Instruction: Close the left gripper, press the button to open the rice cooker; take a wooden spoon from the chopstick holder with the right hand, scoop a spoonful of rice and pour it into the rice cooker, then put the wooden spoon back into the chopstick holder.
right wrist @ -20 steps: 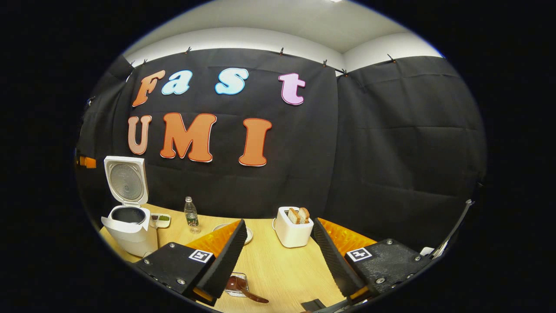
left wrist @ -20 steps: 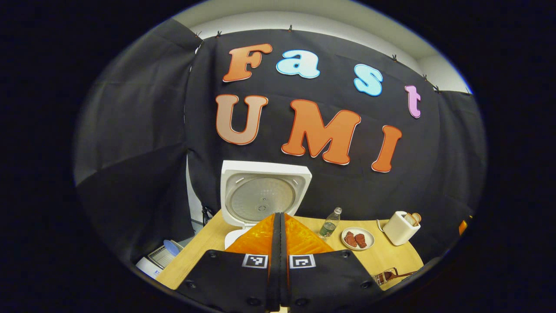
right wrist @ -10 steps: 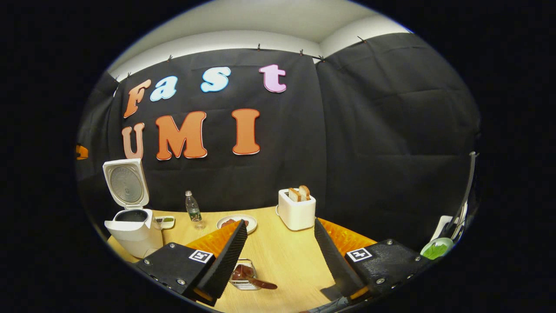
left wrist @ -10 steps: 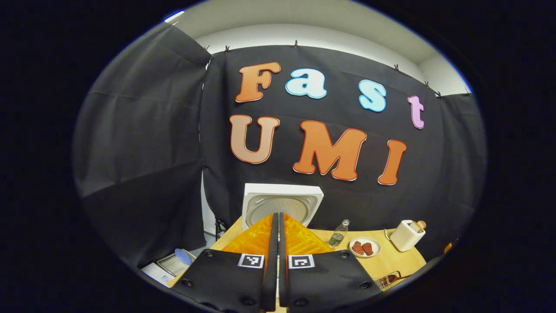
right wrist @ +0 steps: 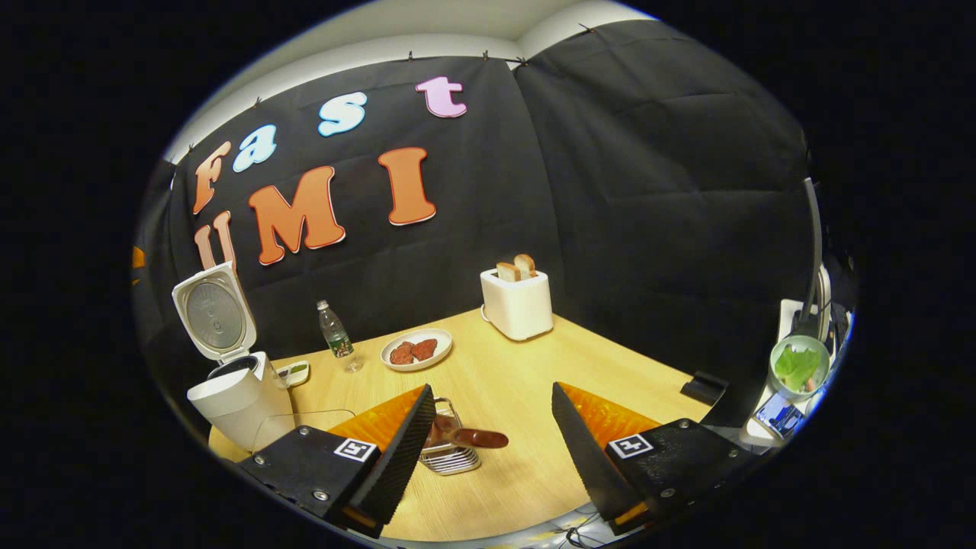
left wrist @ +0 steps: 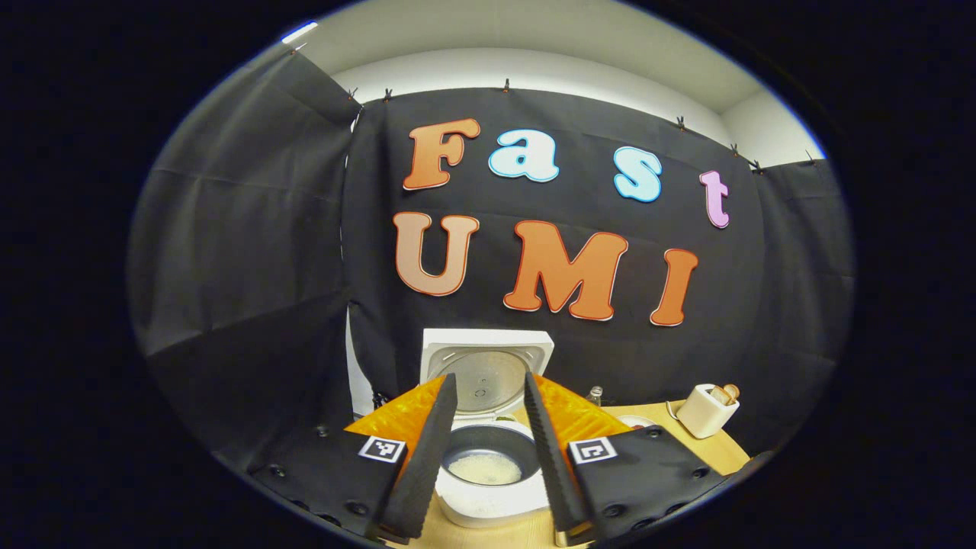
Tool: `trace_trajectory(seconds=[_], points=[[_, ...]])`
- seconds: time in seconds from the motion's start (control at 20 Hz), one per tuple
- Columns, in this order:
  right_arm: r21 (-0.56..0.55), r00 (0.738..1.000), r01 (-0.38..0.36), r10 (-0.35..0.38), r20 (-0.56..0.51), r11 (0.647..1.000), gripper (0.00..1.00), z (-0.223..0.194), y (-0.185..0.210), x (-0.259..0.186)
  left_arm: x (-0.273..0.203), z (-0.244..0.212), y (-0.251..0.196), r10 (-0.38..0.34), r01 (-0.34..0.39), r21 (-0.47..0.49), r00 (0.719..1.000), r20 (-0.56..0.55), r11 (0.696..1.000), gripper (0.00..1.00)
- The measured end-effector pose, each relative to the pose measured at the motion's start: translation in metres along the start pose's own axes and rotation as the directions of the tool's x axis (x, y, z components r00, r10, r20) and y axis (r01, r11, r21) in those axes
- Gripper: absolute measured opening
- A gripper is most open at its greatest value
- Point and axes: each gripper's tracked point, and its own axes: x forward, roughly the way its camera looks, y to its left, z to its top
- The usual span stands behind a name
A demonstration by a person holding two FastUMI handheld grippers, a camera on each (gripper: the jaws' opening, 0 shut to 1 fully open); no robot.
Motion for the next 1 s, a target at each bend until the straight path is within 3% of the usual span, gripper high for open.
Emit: trace_trajectory(seconds=[0.15,0.35,0.45,0.6,0.8,1.0], points=[[0.054,0.998,-0.005,0.008,-0.057,0.999,0.94,-0.026,0.01,0.004,-0.014,0.006,0.006,-0.012,0.012,0.007,1.0,0.015,1.0,1.0],[0.089,0.991,0.0,0.012,-0.134,0.996,0.93,-0.057,0.02,0.013,-0.021,0.001,0.025,0.022,-0.023,0.044,1.0,0.014,0.999,1.0],[0.126,0.989,0.008,0.01,-0.147,0.992,0.87,-0.059,0.022,0.019,-0.023,-0.004,0.035,0.036,-0.036,0.042,0.999,-0.004,0.998,0.99],[0.164,0.99,0.015,0.008,-0.14,0.986,0.71,-0.057,0.025,0.027,-0.027,-0.005,0.05,0.061,-0.061,0.033,0.998,-0.01,0.998,1.0],[0.17,0.993,0.007,0.013,-0.119,0.985,0.59,-0.046,0.027,0.036,-0.029,-0.007,0.064,0.087,-0.087,0.031,0.996,-0.014,0.996,1.0],[0.239,0.987,-0.049,0.084,-0.139,0.97,0.36,-0.037,0.044,0.041,-0.031,-0.012,0.072,0.094,-0.094,0.023,0.995,-0.026,0.995,1.0]])
